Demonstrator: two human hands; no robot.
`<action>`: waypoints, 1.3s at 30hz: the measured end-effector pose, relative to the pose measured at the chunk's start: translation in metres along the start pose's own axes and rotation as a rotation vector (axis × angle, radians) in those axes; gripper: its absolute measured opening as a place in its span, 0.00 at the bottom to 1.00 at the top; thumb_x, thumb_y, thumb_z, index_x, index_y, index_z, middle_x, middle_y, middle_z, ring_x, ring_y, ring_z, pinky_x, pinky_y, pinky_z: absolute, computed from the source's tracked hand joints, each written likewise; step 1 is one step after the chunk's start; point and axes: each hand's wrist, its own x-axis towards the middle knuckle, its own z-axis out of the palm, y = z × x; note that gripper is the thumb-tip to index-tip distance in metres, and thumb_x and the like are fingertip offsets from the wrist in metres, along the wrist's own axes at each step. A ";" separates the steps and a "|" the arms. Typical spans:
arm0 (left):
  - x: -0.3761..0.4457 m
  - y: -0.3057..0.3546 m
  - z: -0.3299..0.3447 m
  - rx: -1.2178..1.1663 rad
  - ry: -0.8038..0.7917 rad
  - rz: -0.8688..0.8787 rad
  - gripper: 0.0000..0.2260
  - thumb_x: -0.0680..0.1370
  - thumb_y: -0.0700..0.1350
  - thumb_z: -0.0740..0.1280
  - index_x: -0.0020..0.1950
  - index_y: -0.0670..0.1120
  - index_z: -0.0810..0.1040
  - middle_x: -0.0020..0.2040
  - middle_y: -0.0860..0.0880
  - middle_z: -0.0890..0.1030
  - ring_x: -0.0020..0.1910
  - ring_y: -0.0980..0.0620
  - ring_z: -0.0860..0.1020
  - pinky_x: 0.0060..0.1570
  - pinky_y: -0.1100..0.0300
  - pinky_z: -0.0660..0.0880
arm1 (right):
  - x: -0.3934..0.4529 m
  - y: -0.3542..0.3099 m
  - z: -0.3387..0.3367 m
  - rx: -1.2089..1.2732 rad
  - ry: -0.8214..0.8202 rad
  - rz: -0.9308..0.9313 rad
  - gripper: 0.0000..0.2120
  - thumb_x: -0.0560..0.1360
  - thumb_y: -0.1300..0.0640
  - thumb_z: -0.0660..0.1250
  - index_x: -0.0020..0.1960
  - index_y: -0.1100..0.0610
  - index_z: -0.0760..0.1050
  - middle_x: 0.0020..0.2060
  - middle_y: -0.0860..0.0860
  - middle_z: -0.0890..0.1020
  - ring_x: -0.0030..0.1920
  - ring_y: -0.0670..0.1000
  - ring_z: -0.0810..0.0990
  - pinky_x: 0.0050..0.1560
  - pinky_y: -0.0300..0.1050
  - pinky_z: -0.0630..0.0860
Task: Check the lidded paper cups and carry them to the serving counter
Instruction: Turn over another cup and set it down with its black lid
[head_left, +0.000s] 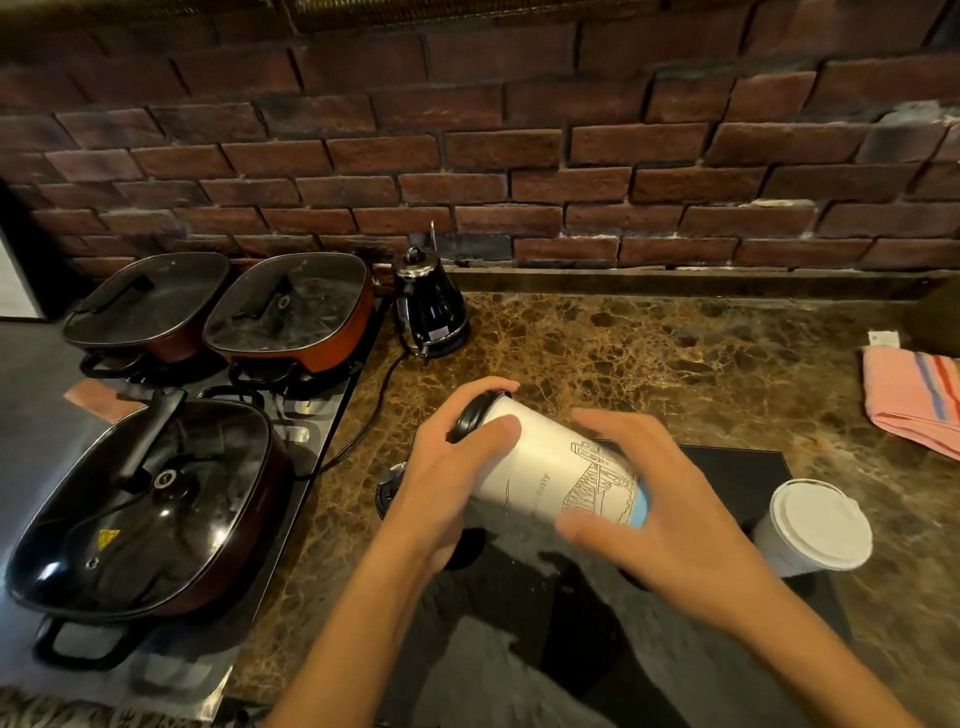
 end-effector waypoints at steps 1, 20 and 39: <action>0.000 -0.001 0.001 0.002 -0.003 -0.011 0.22 0.67 0.52 0.73 0.61 0.52 0.80 0.56 0.39 0.80 0.52 0.37 0.81 0.47 0.41 0.78 | -0.002 0.003 0.001 -0.209 0.009 -0.135 0.36 0.66 0.32 0.67 0.72 0.40 0.65 0.65 0.39 0.70 0.61 0.42 0.76 0.53 0.40 0.79; -0.004 -0.006 -0.007 0.071 -0.070 -0.031 0.21 0.68 0.51 0.72 0.61 0.53 0.81 0.51 0.42 0.84 0.48 0.44 0.83 0.45 0.45 0.79 | -0.015 0.002 0.021 -0.363 0.046 -0.187 0.33 0.69 0.35 0.66 0.72 0.38 0.63 0.62 0.41 0.74 0.56 0.46 0.79 0.47 0.48 0.81; -0.020 -0.021 0.012 -0.623 -0.086 -0.291 0.22 0.74 0.54 0.72 0.65 0.48 0.77 0.62 0.38 0.80 0.57 0.39 0.80 0.54 0.43 0.76 | 0.006 -0.030 0.010 0.311 0.353 -0.442 0.08 0.73 0.59 0.67 0.46 0.63 0.81 0.47 0.56 0.84 0.53 0.53 0.84 0.51 0.50 0.79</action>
